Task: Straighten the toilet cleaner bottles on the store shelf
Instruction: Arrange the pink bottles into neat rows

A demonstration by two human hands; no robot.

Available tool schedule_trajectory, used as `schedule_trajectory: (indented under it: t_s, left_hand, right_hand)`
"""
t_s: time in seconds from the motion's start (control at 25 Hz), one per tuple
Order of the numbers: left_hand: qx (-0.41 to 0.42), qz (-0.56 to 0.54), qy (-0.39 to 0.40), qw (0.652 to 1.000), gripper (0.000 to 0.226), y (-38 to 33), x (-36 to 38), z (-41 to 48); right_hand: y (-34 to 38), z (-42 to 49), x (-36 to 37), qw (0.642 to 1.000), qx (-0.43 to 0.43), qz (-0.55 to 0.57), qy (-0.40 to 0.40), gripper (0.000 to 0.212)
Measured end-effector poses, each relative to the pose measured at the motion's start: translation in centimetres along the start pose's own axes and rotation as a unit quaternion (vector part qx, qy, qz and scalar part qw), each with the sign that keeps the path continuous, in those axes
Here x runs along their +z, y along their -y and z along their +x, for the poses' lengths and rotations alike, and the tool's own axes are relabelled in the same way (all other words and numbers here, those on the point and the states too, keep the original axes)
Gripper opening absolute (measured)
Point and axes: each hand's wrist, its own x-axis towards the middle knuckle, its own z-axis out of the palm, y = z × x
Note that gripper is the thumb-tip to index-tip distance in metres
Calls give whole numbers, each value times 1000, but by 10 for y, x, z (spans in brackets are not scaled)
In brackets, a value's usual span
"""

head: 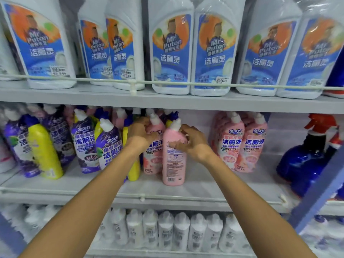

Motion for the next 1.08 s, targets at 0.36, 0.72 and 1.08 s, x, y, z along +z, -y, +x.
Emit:
schedule_trajectory:
  t_s: [0.36, 0.72, 1.08]
  left_hand:
    - [21, 89, 54, 994, 58, -1, 7, 6]
    - [75, -79, 177, 978, 36, -41, 45, -29]
    - [99, -120, 188, 970, 39, -69, 85, -40]
  right_hand:
    - [-38, -37, -67, 1000, 3, 12, -21, 54]
    - [-63, -55, -115, 1000, 12, -3, -21, 45]
    - [-66, -54, -143, 996, 68, 48, -30, 51]
